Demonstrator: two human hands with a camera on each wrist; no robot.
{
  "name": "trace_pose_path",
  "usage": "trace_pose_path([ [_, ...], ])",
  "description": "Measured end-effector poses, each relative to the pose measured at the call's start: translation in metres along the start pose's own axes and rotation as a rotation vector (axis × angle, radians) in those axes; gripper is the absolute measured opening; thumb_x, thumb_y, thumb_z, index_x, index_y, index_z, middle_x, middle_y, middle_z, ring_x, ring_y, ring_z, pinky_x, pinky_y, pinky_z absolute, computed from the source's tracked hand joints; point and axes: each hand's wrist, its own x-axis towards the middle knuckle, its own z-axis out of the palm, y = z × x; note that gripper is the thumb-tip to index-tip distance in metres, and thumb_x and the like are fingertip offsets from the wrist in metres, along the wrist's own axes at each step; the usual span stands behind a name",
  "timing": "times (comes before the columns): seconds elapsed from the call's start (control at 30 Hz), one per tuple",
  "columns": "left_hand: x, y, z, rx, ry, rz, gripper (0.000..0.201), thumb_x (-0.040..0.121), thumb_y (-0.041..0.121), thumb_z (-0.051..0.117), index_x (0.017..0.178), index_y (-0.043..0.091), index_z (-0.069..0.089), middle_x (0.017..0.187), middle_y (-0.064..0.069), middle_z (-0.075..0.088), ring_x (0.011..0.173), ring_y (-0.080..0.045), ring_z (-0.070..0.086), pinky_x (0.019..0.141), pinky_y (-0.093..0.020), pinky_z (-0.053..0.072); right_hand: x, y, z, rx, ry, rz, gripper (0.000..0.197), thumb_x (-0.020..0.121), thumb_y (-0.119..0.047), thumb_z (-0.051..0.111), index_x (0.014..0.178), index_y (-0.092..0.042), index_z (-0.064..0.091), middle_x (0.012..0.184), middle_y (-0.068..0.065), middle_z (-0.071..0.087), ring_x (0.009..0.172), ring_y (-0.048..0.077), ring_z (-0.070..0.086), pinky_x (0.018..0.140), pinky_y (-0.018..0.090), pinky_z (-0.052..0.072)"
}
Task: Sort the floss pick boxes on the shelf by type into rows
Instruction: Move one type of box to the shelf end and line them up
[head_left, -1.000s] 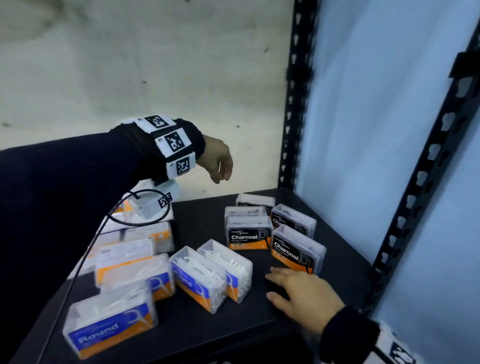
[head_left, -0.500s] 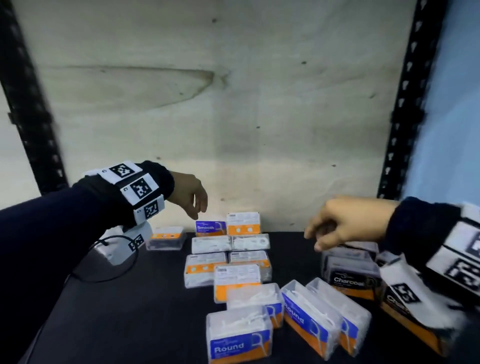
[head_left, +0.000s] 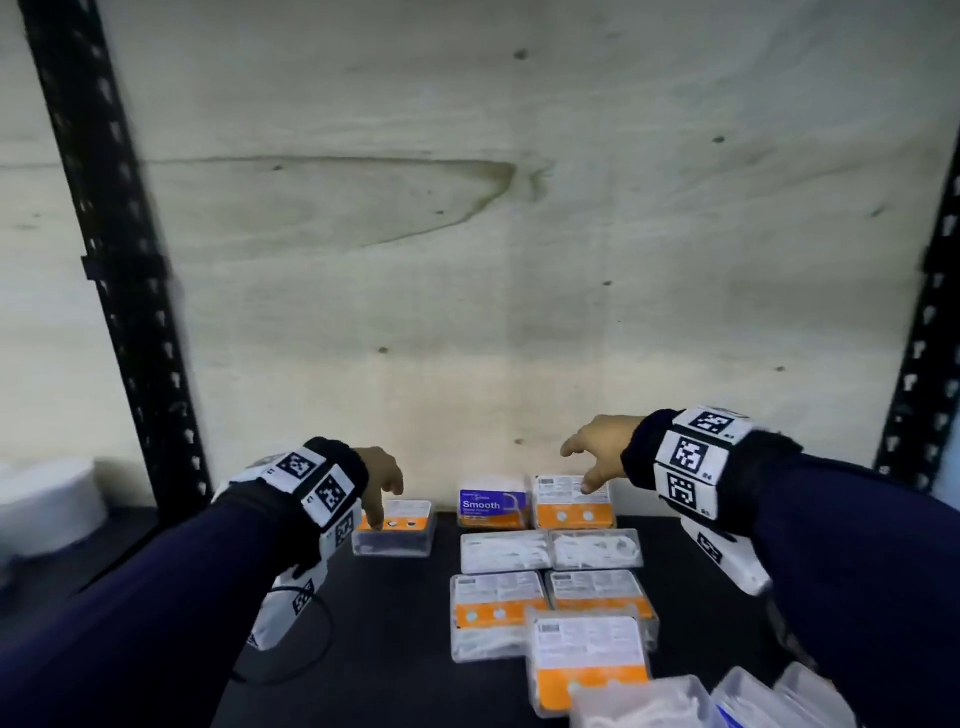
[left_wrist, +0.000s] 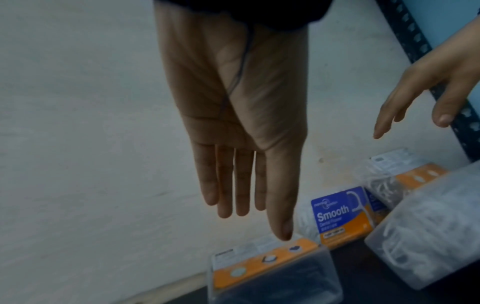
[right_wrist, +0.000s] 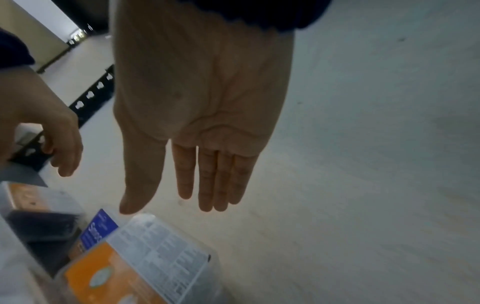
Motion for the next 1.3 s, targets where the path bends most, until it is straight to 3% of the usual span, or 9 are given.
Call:
trace_pose_path([
  [0.3,0.028,-0.009,0.018,-0.014,-0.056,0.031,0.072,0.087,0.023,0.063,0.148,0.014,0.026,0.152,-0.007,0.035,0.139,-0.023,0.034,0.11,-0.032,0.032,0.043,0.01,0.022,0.133,-0.104,0.074,0.061,0.089,-0.03,0.058,0.142,-0.009,0.036,0.146,0.008,0.043,0.133,0.024,0.041,0.106,0.028,0.034],
  [0.53,0.033,-0.012,0.024,-0.045,-0.044,0.05,0.072,0.085,0.024,0.066,0.146,0.017,0.029,0.148,-0.006,0.041,0.134,-0.022,0.041,0.106,-0.029,0.036,0.046,0.024,0.009,0.301,-0.052,-0.02,0.041,0.088,-0.021,0.061,0.126,-0.007,0.058,0.126,0.012,0.062,0.095,0.013,0.049,0.08,0.021,0.036],
  [0.7,0.023,-0.014,0.025,-0.051,-0.041,0.084,0.069,0.086,0.034,0.063,0.146,0.019,0.032,0.145,-0.005,0.047,0.131,-0.021,0.046,0.105,-0.027,0.038,0.034,0.04,0.017,0.661,-0.183,-0.082,0.027,0.09,-0.012,0.058,0.114,-0.003,0.065,0.059,-0.014,0.068,0.054,-0.005,0.059,0.056,0.006,0.048],
  [0.77,0.019,-0.017,0.027,-0.115,-0.065,0.099,0.065,0.085,0.037,0.063,0.143,0.018,0.04,0.139,-0.006,0.054,0.121,-0.02,0.053,0.095,-0.025,0.041,0.027,0.048,0.028,0.767,-0.323,-0.093,0.015,0.088,-0.01,0.061,0.085,-0.009,0.075,0.046,-0.014,0.065,0.045,-0.007,0.058,0.053,0.007,0.049],
  [0.9,0.021,-0.03,0.033,-0.455,-0.125,0.068,0.039,0.09,0.025,0.059,0.107,-0.01,0.065,0.104,-0.008,0.07,0.062,-0.006,0.048,0.058,-0.012,0.039,0.015,0.053,0.048,0.877,-0.584,-0.16,0.037,0.037,-0.043,0.09,0.06,-0.017,0.078,0.057,-0.006,0.074,0.051,0.002,0.068,0.054,0.016,0.056],
  [1.0,0.019,-0.036,0.033,-0.488,-0.088,0.007,0.032,0.095,0.015,0.05,0.073,-0.002,0.067,0.061,0.002,0.059,0.044,-0.001,0.042,0.045,-0.008,0.034,0.014,0.054,0.063,0.939,-0.654,-0.135,0.059,0.019,-0.049,0.091,0.065,-0.014,0.078,0.06,-0.004,0.075,0.053,0.005,0.07,0.058,0.02,0.059],
  [1.13,0.009,-0.029,0.028,-0.308,0.002,0.002,0.038,0.099,0.021,0.043,0.132,0.007,0.054,0.123,-0.012,0.065,0.103,-0.02,0.061,0.083,-0.022,0.048,0.012,0.046,0.067,0.912,-0.532,-0.007,0.062,0.031,-0.044,0.089,0.079,-0.011,0.068,0.056,-0.005,0.073,0.052,0.006,0.069,0.054,0.022,0.059],
  [1.23,0.003,-0.024,0.026,-0.236,0.068,0.034,0.042,0.098,0.018,0.045,0.139,0.011,0.045,0.14,-0.008,0.053,0.128,-0.022,0.049,0.103,-0.026,0.037,0.009,0.04,0.064,0.678,-0.352,0.079,0.018,0.079,-0.031,0.07,0.076,-0.016,0.061,0.046,-0.012,0.067,0.045,0.0,0.062,0.054,0.015,0.054],
  [1.3,0.003,-0.023,0.026,-0.23,0.091,0.049,0.042,0.097,0.017,0.047,0.139,0.012,0.046,0.139,-0.008,0.055,0.126,-0.021,0.051,0.102,-0.025,0.038,0.003,0.037,0.06,0.519,-0.219,0.051,0.02,0.083,-0.032,0.066,0.069,-0.021,0.057,0.061,-0.009,0.065,0.053,0.003,0.059,0.054,0.012,0.048],
])
